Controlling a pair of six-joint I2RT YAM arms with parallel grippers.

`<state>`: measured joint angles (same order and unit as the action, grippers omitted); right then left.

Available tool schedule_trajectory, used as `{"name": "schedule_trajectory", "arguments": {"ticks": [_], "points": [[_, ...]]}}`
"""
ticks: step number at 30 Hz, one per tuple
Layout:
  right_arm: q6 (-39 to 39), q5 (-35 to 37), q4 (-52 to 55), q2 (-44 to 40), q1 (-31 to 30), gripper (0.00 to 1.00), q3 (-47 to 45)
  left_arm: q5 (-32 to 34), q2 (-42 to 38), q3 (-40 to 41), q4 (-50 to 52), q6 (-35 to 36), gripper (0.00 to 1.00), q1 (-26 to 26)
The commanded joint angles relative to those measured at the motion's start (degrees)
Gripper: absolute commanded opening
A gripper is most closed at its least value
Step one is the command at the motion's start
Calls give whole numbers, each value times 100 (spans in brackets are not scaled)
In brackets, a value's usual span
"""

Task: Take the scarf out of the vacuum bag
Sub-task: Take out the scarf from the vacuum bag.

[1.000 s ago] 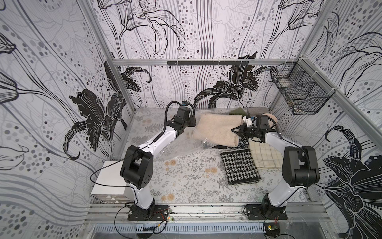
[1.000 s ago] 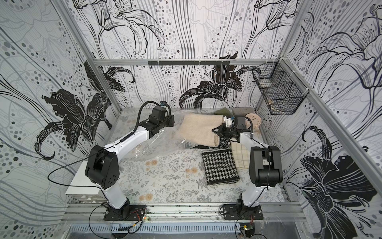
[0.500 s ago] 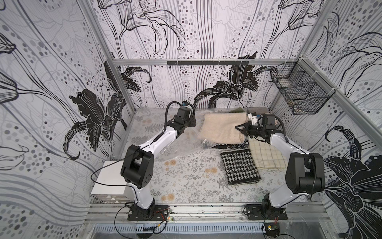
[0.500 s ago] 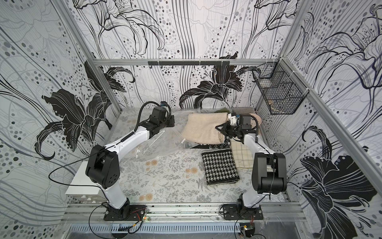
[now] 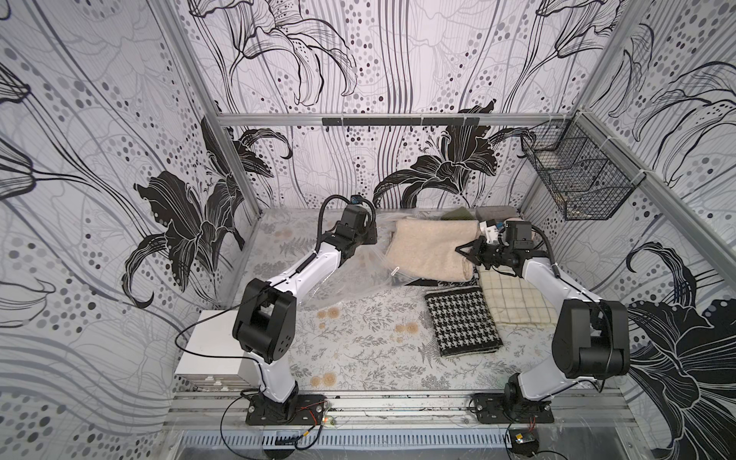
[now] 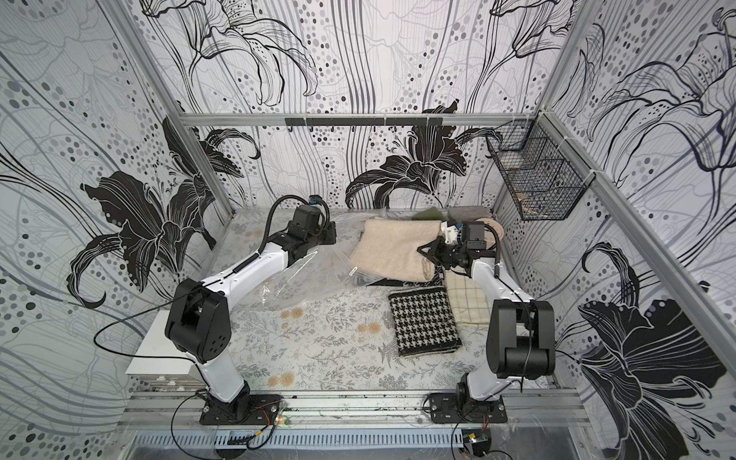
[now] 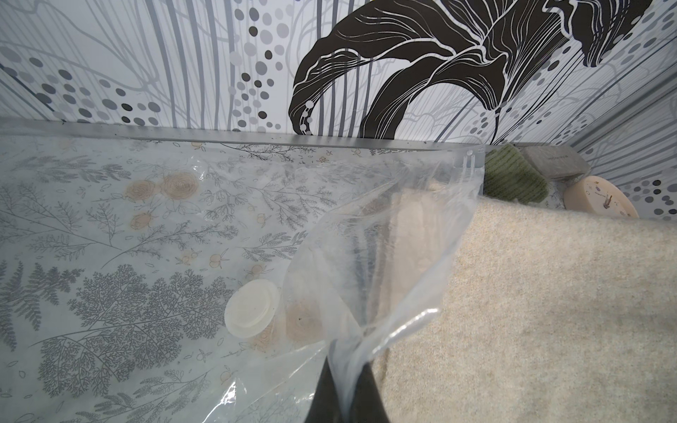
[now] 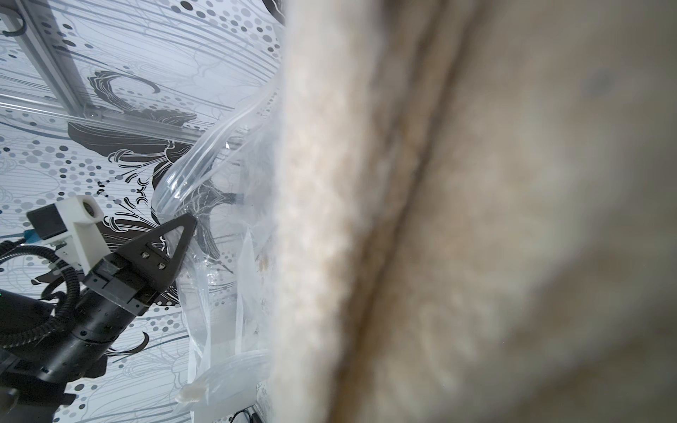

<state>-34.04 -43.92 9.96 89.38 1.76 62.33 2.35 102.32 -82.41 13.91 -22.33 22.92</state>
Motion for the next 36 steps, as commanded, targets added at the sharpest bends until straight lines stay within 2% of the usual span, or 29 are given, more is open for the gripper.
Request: {"name": "schedule_trajectory", "arguments": {"ticks": [1, 19, 25, 31, 36], "points": [[65, -75, -58, -271, 70, 0, -49, 64, 77, -230, -108, -17, 0, -40], [-218, -480, 5, -673, 128, 0, 59, 73, 217, -354, -153, -29, 0, -43], [-136, -351, 336, -841, 212, 0, 130, 111, 218, -364, -130, -51, 0, -37], [146, 299, 982, -1199, 301, 0, 143, 167, 173, -366, -55, -59, 0, -34], [149, 297, 1171, -1345, 383, 0, 194, 152, 208, -441, -29, -61, 0, -46]]}}
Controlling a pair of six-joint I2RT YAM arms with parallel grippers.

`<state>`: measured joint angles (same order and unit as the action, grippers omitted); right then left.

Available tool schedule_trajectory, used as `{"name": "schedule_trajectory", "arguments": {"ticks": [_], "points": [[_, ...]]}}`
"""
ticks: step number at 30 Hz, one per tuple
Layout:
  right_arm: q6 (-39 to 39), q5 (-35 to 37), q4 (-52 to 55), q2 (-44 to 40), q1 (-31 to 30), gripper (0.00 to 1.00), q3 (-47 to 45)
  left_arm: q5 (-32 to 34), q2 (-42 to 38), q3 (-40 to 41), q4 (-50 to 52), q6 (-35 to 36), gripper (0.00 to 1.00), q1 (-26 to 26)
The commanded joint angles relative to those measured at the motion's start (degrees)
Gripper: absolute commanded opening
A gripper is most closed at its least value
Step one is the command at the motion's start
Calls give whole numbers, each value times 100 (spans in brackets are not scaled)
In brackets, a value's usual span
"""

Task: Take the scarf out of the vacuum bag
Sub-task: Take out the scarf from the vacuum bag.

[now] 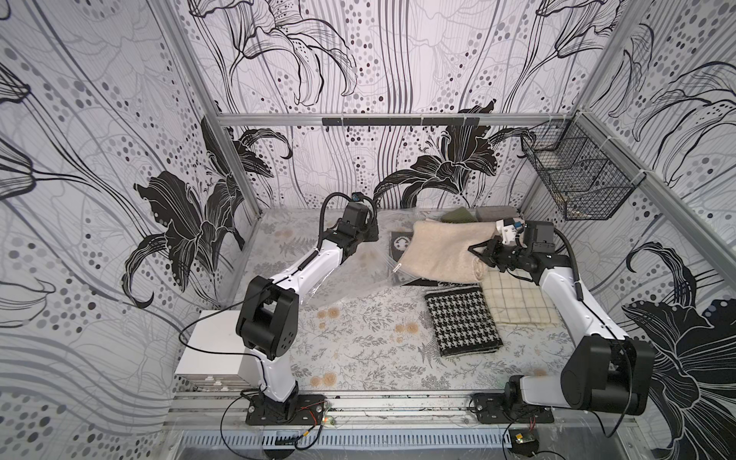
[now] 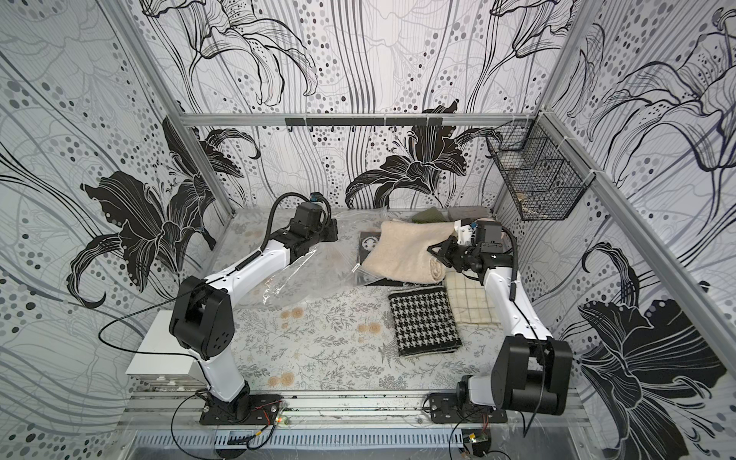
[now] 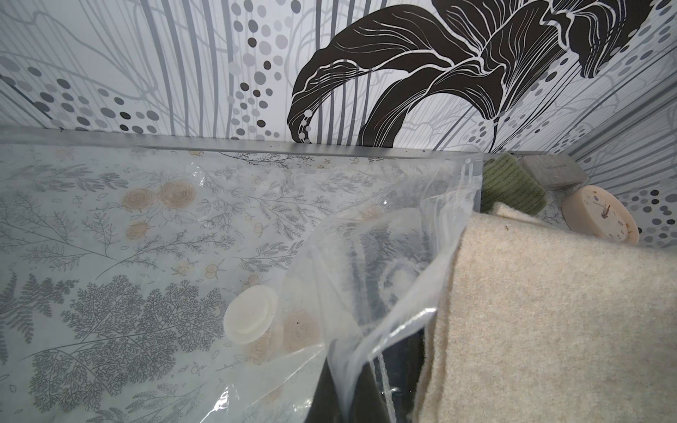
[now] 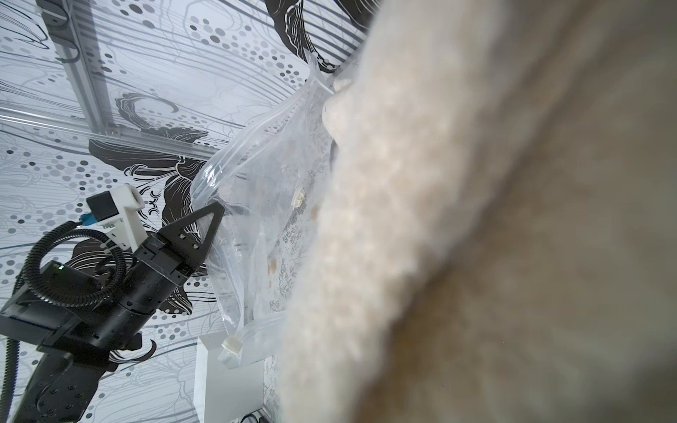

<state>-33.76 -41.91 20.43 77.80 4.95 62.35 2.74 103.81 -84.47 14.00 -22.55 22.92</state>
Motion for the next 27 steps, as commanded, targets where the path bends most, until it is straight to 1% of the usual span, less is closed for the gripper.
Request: {"name": "schedule_trajectory", "arguments": {"ticks": [1, 4, 6, 10, 14, 19, 22, 27], "points": [[77, 45, 89, -186, 67, 0, 203, 96, 60, -250, -39, -52, 0, -47], [-191, -374, -311, -156, 67, 0, 159, 62, 94, -303, -38, -75, 0, -38], [-550, -748, -832, -151, 59, 0, 86, 25, 164, -386, 20, -84, 0, -27], [-1132, -1219, -1570, -134, 66, 0, 92, 25, 241, -435, 24, -86, 0, -18], [-1712, -1531, -2245, -172, 59, 0, 102, 7, 273, -478, 24, -88, 0, -8], [-2388, -1653, -2879, -302, 42, 0, 98, -3, 287, -470, 23, -84, 0, 18], [-2465, -1624, -2871, -476, 26, 0, 202, 29, 249, -397, -10, -93, 0, 20], [-2071, -1395, -2178, -810, 32, 0, 550, 59, 228, -395, -2, -92, 0, 13]]}}
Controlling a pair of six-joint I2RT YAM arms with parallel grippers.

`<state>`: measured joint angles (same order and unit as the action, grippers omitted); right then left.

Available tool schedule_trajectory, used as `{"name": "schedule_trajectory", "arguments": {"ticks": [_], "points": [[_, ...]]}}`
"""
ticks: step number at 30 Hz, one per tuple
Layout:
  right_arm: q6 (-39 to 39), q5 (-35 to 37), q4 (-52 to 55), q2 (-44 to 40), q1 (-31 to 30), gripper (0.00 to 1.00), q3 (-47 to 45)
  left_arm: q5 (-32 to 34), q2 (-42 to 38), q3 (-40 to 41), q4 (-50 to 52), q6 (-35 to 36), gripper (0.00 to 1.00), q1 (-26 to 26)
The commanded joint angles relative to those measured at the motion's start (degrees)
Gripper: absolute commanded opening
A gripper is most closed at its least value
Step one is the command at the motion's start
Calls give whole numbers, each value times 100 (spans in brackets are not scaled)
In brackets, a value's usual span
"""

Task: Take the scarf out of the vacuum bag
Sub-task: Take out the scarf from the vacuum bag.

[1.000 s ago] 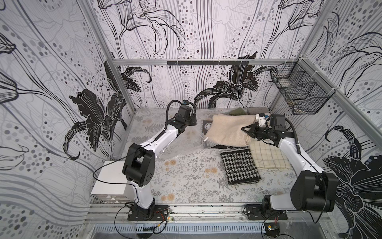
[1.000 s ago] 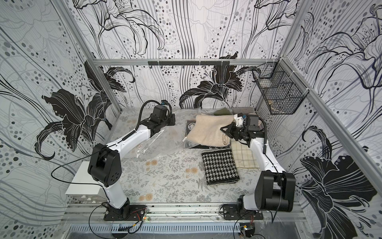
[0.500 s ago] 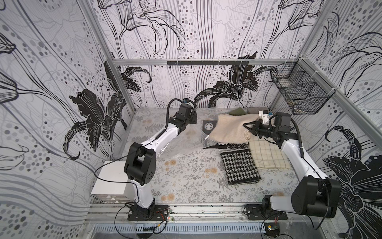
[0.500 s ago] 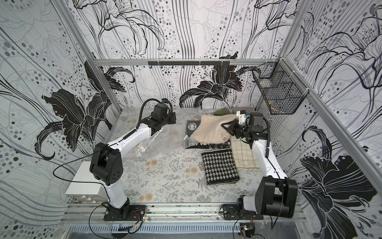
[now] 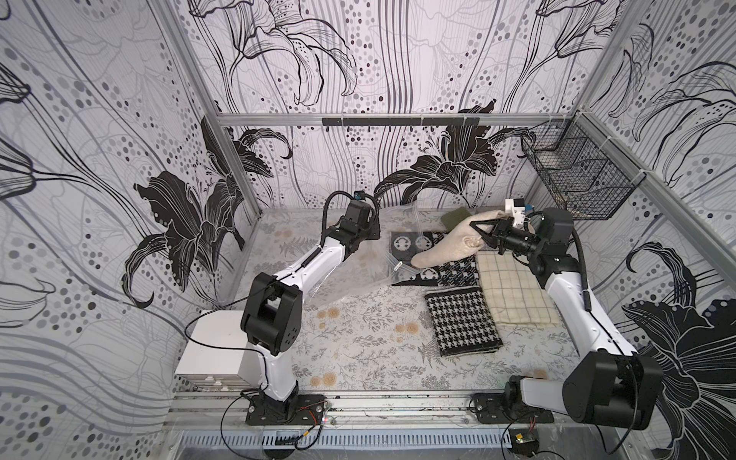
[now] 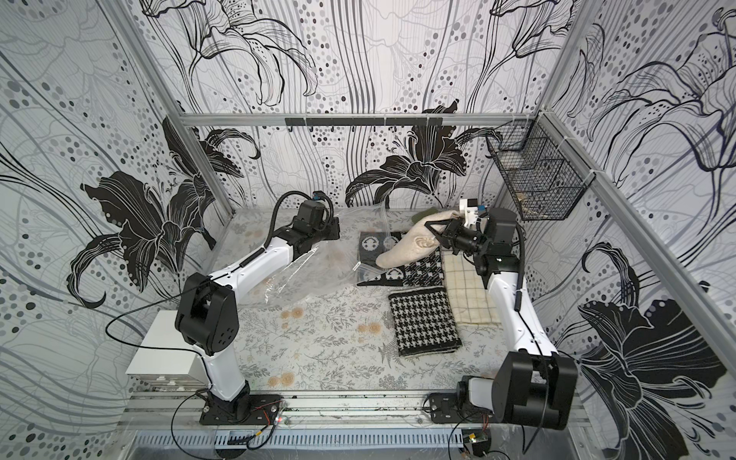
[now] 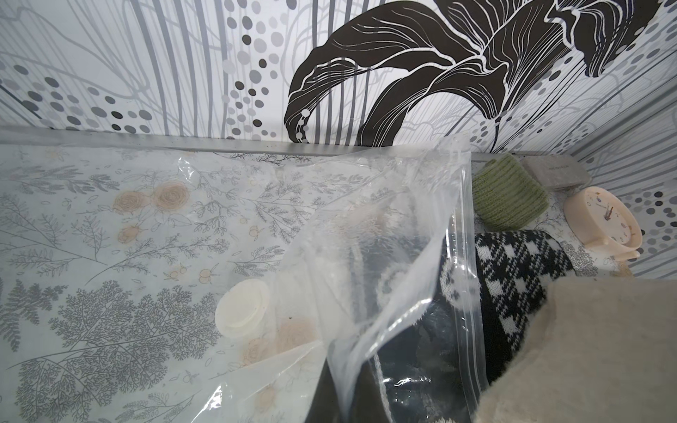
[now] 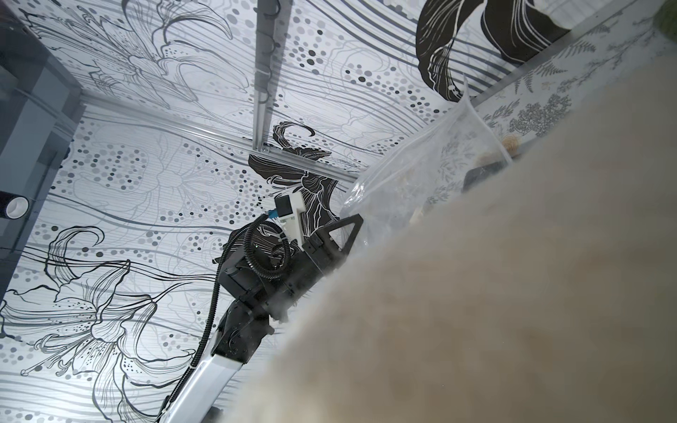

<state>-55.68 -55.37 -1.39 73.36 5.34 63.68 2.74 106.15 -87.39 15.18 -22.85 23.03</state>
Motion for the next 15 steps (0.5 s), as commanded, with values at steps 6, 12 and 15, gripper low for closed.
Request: {"name": "schedule_trajectory", "arguments": {"ticks": [6, 12, 15], "points": [[1252, 890, 1723, -896, -10, 0, 1081, 158, -44, -243, -43, -10, 0, 8], [1877, 1527, 2590, -1294, -7, 0, 1505, 377, -45, -462, 79, 52, 0, 4], [1869, 1435, 2616, -1323, -15, 0, 1506, 545, -25, -697, 180, 113, 0, -7]]}}
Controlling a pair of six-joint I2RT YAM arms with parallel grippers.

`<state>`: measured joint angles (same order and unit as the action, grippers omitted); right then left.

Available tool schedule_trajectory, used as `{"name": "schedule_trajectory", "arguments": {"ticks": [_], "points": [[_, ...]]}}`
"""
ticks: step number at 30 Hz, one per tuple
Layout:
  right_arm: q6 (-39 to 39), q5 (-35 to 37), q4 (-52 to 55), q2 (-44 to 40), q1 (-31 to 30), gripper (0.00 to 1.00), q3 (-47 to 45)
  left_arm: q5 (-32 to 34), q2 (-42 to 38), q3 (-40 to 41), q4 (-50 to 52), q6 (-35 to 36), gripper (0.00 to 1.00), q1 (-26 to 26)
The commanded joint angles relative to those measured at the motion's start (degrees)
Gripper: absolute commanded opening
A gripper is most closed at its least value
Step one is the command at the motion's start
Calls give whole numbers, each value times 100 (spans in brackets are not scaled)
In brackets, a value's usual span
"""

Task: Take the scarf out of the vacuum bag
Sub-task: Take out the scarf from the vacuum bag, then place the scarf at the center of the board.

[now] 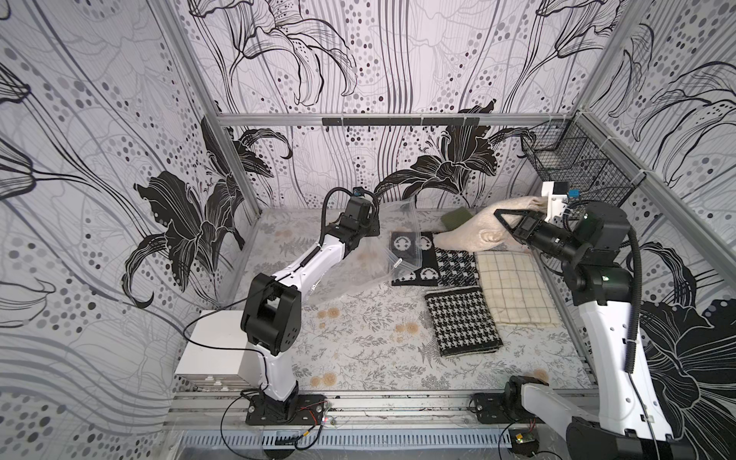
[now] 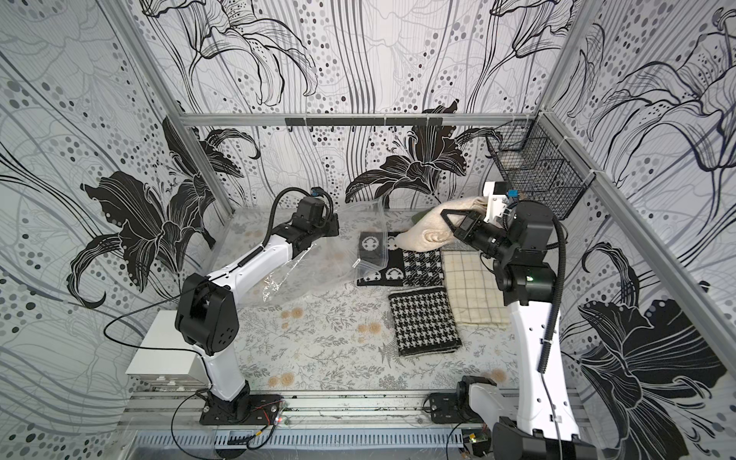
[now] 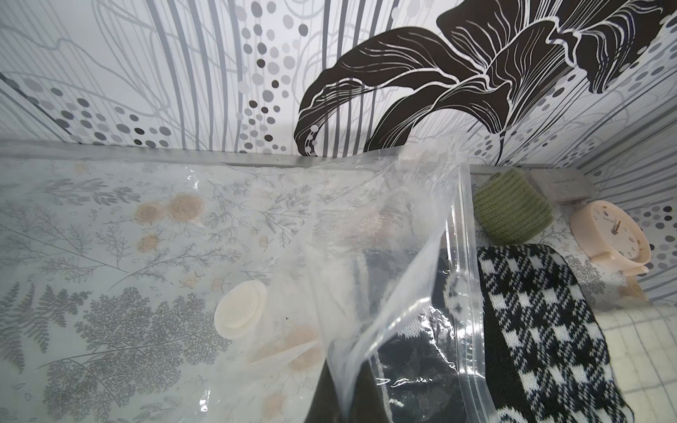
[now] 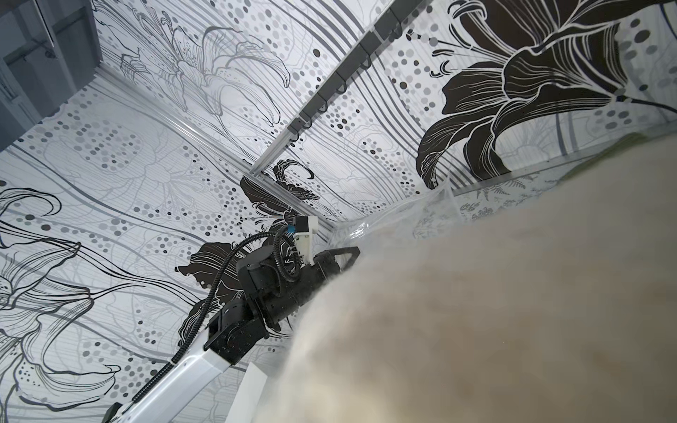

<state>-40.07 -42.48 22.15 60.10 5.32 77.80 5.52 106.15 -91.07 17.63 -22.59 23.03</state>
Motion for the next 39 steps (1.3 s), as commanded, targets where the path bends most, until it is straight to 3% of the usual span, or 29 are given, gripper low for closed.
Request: {"name": "schedule_trajectory", "arguments": {"ticks": [1, 7, 14, 21, 30, 39], "points": [[313, 114, 272, 7, -6, 0, 86, 382, -40, -414, -29, 103, 0, -4], [388, -94, 400, 18, -5, 0, -49, 568, -90, -876, 36, 228, 0, -113], [144, -891, 161, 56, -89, 0, -492, 580, -137, -1264, 160, 363, 0, -338], [296, -1122, 209, 63, -1098, 0, -503, 392, -163, -1411, 109, 168, 0, -637], [-2, -911, -339, 194, -2366, 0, -718, 233, 134, -1924, 385, 199, 0, -705], [-219, -642, -1272, 1079, -3738, 0, -798, 186, 152, -1929, 435, 229, 0, -780]]}}
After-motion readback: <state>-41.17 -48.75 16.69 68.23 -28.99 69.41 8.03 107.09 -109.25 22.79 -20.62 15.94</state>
